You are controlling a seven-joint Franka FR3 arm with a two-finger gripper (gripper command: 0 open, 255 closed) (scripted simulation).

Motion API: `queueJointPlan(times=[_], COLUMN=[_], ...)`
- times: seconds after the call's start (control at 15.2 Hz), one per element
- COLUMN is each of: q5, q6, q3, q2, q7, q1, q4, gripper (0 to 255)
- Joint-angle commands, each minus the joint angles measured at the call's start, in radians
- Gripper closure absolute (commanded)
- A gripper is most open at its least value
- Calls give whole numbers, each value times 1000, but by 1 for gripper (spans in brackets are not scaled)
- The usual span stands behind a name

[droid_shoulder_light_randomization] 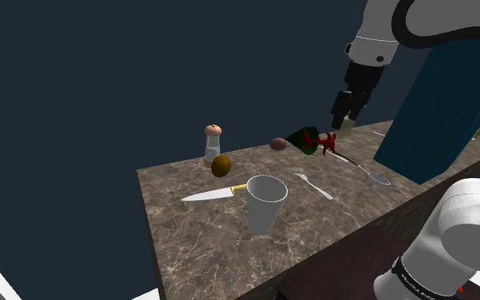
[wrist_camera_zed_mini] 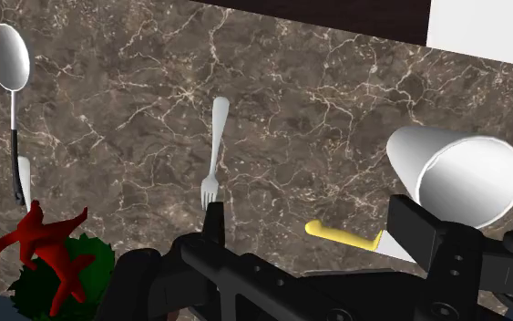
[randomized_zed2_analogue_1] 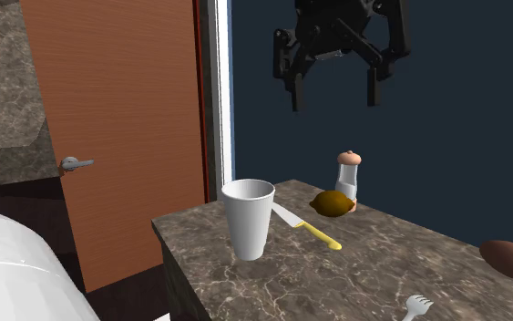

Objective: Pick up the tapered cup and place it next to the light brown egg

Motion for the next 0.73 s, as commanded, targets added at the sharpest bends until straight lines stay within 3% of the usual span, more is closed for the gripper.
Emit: queueJointPlan(times=[0.0, 0.66], q5=[0, 172], q6=[0, 299], q3=[0, 55], q2=[0, 132], q7=[0, 130], q1=[0, 60], q4=[0, -170], gripper=[0, 0])
